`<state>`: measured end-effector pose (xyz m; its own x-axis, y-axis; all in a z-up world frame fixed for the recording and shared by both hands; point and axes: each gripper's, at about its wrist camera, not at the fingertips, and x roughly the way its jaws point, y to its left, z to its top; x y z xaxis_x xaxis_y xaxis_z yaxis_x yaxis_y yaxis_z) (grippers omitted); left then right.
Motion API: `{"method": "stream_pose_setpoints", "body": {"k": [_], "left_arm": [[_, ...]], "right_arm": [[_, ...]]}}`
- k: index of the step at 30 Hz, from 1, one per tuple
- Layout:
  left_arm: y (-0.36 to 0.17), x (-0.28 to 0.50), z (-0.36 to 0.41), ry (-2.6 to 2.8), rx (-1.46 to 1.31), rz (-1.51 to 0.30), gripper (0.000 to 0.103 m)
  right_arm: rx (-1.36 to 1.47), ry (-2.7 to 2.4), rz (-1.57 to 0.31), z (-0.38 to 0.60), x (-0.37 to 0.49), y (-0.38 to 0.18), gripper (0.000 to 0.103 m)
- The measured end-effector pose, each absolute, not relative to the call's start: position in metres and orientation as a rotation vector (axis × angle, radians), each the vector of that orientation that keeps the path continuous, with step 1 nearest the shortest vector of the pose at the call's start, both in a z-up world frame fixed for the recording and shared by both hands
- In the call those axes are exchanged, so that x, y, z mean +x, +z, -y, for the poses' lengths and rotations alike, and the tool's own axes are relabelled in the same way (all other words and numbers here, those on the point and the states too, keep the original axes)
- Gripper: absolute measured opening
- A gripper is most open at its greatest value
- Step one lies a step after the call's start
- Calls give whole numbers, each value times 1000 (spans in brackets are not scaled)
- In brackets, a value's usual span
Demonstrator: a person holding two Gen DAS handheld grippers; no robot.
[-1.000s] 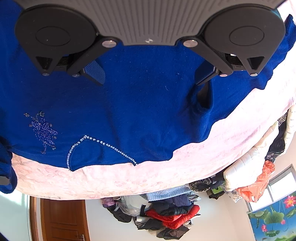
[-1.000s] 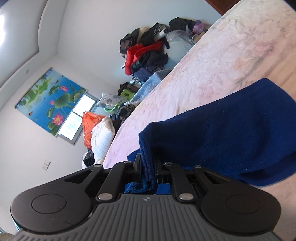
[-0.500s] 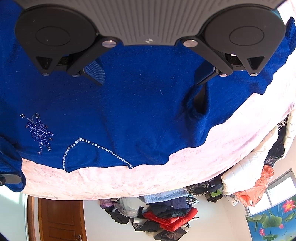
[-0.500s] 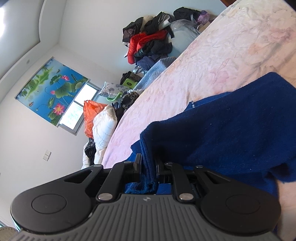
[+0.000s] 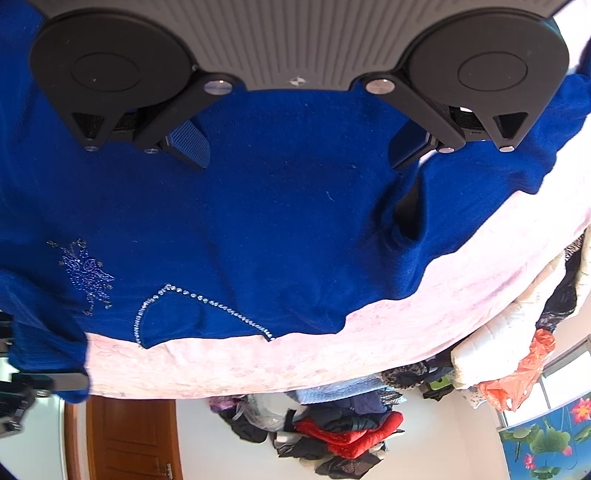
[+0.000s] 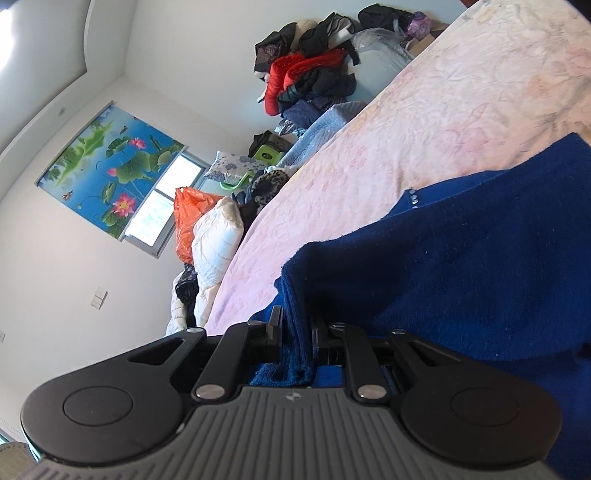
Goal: Fold small clothes
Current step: 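Lift the sleeve with the right gripper and fold it across the sweater body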
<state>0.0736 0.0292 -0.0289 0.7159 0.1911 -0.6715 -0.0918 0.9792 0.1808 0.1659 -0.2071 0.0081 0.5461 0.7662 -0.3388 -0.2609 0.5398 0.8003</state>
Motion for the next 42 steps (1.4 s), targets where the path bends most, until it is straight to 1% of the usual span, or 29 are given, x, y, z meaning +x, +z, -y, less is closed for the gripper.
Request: {"method": "stream_pose_setpoints", "body": {"k": [7,16,28,42], "left_arm": [[-41,68,-32,135,113,-731,103],[-46,71,-40,133,38,-754,103],[-40,73,-46,136,32,-777,103],[-27,66,-59,171,45,-768,103]], "right_arm": [[792,692,-799,189,178,-4,19],[762,703,-843,167,186,-11,19],[684,752,-882,131,199,-5,20],[667,769,-910,107,211,-6,20]]}}
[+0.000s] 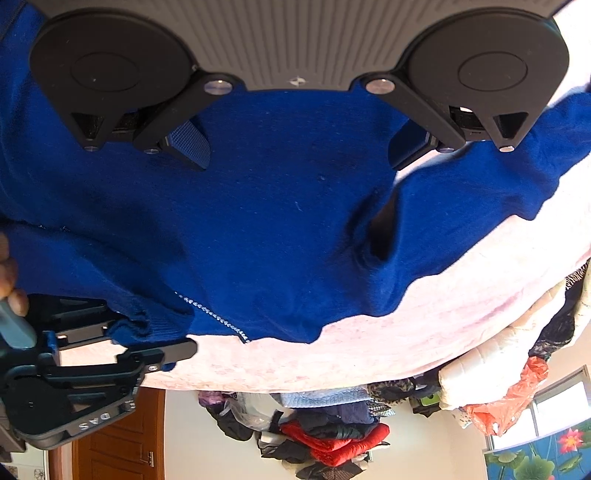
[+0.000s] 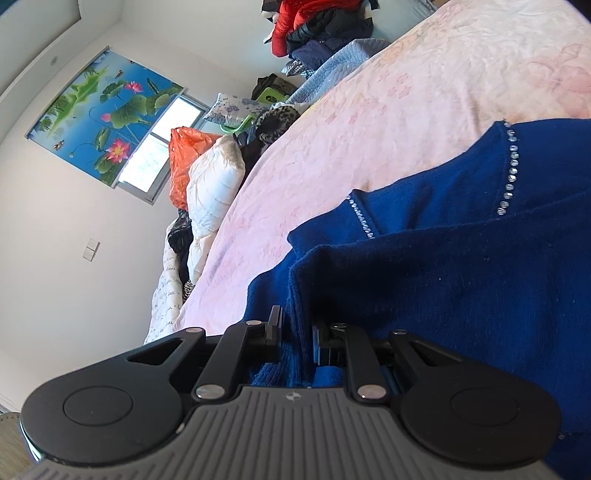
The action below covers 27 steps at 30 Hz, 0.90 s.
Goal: Fold small clothes
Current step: 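Lift the sleeve with the right gripper and fold it across the sweater body, then open the right gripper to release the sleeve on the body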
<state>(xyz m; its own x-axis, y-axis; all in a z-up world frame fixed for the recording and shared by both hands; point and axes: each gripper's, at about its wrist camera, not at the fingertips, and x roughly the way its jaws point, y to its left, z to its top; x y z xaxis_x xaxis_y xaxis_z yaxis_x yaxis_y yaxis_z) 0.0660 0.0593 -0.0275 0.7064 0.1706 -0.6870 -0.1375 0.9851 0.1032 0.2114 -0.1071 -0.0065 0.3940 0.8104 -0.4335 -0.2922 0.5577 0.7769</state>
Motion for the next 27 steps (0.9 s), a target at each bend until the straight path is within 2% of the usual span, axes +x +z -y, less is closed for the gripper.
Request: {"method": "stream_pose_setpoints", "body": {"k": [21,22,23,25,27], "left_arm": [[-17,47,-76,217,79,-755,103],[-17,46,-76,218,78,-756,103],[-17,46,-76,218,77,-757,103],[-17,45,-75,218,76,-761,103],[-18,46,-75,218,78,-766,103]], "right_arm": [[575,768,-1022,21,243,-33,22],[568,767,-1028,18,243,-34,28],[566,771,-1040,15,244,-35,49],[573,811,-1040,11,241,-32,74],[549,868,-1006,7,234,-21,75]]}}
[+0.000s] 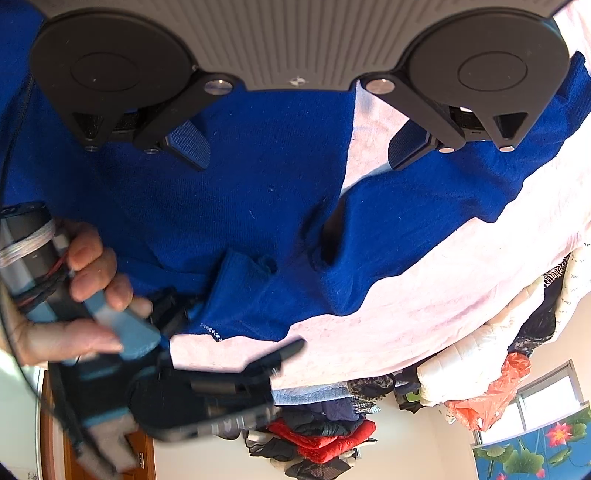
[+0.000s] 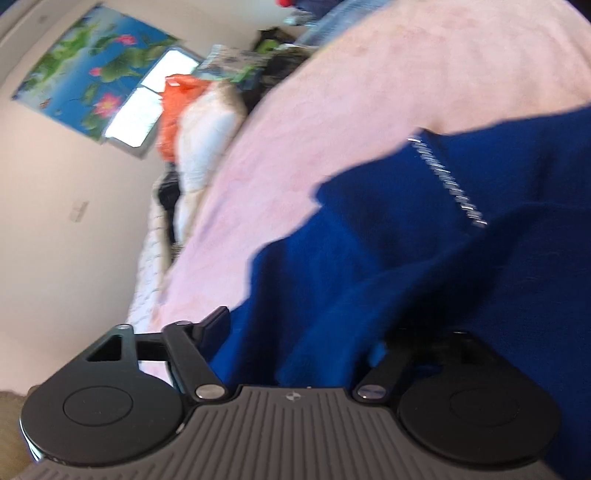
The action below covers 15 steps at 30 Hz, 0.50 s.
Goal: Fold small clothes
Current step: 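Open the right gripper to release the sleeve on the body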
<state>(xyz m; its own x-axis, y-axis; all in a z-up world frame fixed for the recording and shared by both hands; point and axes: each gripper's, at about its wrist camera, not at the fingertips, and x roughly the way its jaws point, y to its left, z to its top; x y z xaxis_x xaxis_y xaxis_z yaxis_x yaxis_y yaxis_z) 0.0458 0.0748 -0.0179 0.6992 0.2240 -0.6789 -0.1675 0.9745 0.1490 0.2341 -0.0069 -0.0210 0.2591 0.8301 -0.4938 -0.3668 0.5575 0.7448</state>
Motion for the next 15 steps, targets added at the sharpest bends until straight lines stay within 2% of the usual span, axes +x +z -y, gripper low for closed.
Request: {"method": "stream_pose_setpoints", "body": {"k": [6,10,15], "left_arm": [[-16,46,-76,224,72,-760,103],[-17,48,-76,224,61,-766,103],[-18,46,-72,217,91,-774,103]], "right_arm": [[559,891,-878,44,228,10,76],[625,774,-960,69,246,-3,75],[569,864,-1055,23,246,-5,75]]}}
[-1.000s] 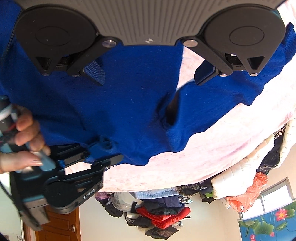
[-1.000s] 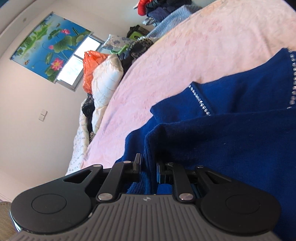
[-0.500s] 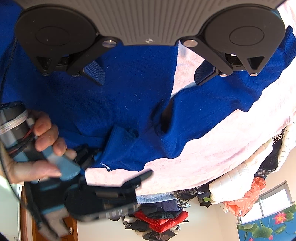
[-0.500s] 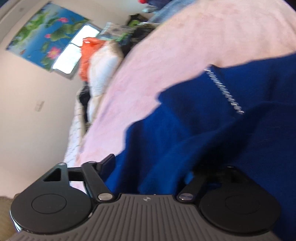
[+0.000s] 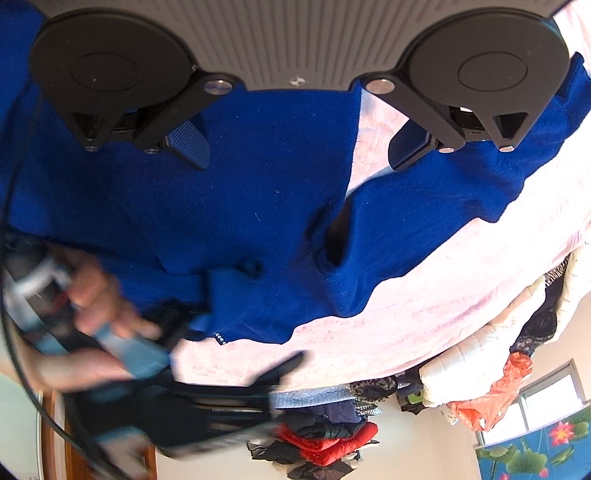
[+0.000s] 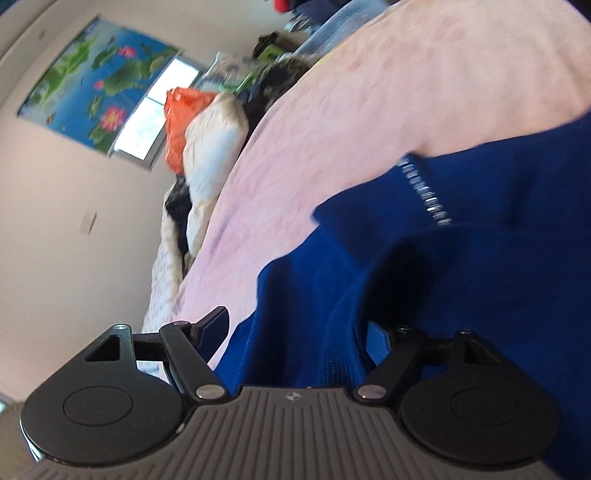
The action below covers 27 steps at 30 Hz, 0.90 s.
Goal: Fold small clothes
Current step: 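Open the right gripper to release the sleeve on the body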
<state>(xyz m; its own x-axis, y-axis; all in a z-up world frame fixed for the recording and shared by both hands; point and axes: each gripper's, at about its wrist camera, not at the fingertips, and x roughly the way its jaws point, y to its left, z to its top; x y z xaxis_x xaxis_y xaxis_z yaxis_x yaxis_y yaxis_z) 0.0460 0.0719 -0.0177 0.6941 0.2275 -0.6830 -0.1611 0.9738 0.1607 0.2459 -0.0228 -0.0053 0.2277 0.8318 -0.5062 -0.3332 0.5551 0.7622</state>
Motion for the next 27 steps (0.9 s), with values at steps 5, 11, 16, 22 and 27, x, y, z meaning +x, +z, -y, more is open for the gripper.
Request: {"method": "stream_pose_setpoints", "body": {"k": [5,11,16,22,27], "left_arm": [[-19,47,-75,223,86,-784,103],[-18,46,-76,225,76,-779,103],[-15,46,-81,238,59,-770,103],[-11,40,-86,259,75,-754,103],[-12,36,-101,311,37,-758,103]], "right_arm": [[403,1065,-1022,-25,226,35,95],[434,979,-963,4,241,52,97],[463,911,-973,34,252,38,99],[495,746,-1041,41,257,-4,92],[379,860,-989,32,221,7,101]]}}
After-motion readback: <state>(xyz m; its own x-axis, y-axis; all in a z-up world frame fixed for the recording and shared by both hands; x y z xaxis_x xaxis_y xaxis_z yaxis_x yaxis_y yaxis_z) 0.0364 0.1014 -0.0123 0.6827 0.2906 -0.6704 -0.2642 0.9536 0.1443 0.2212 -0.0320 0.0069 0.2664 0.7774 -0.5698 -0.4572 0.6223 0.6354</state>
